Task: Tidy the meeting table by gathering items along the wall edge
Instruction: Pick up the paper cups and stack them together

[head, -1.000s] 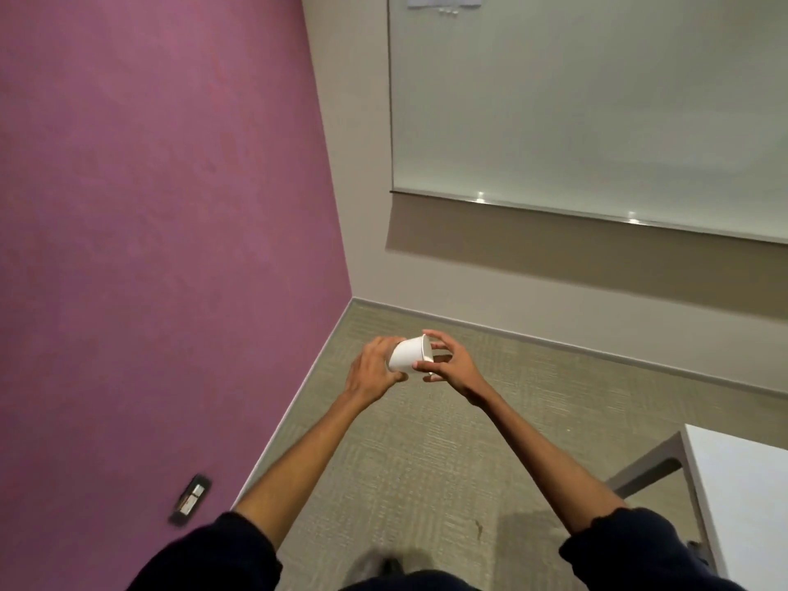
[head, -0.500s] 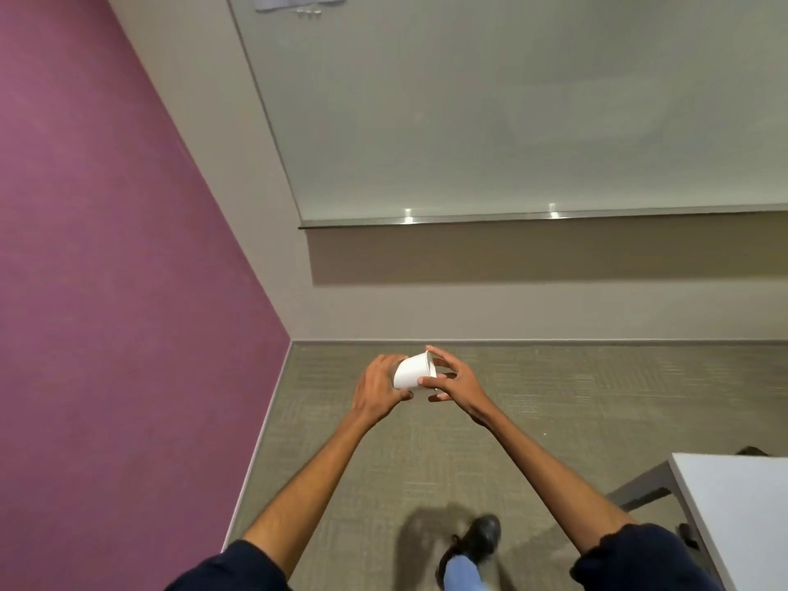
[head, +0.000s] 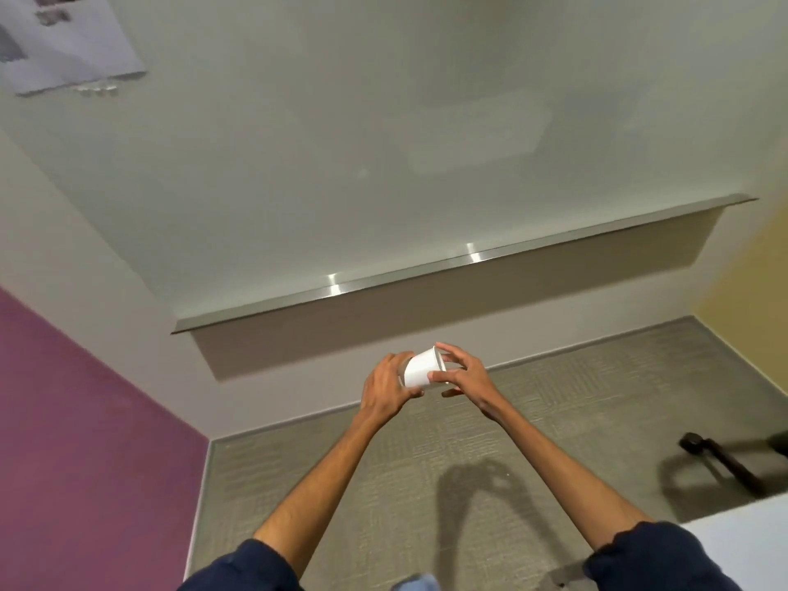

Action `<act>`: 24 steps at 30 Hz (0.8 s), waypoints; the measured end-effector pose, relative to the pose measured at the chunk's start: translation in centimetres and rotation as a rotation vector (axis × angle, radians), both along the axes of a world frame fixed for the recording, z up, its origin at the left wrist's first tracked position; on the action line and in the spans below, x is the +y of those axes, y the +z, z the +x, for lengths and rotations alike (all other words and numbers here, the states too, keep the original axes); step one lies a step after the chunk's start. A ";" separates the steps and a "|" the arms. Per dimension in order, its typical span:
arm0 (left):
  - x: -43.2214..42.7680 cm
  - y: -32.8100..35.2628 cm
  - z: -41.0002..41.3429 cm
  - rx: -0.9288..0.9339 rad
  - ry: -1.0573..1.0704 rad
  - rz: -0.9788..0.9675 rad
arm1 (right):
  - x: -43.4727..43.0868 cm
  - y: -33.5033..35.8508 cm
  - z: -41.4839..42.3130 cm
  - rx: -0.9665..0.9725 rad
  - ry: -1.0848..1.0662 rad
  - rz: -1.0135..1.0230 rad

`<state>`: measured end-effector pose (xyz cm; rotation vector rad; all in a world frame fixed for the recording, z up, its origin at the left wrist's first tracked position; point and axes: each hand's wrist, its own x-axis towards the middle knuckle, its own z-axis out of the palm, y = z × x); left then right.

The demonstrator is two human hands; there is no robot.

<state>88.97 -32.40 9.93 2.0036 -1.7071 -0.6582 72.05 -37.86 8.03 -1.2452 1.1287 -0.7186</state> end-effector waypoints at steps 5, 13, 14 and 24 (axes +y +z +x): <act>-7.7 -0.7 -3.8 -0.004 -0.147 0.016 | -5.2 -0.8 -4.6 -0.019 -0.140 0.043; -21.8 -1.9 -12.2 -0.003 -0.471 0.042 | -14.2 -2.1 -13.3 -0.021 -0.446 0.091; -23.7 -1.9 -13.5 -0.008 -0.517 0.045 | -15.3 -2.1 -14.5 -0.029 -0.485 0.084; -33.4 -2.0 -28.8 -0.023 -0.935 0.012 | -18.0 -2.1 -27.3 0.034 -0.877 0.050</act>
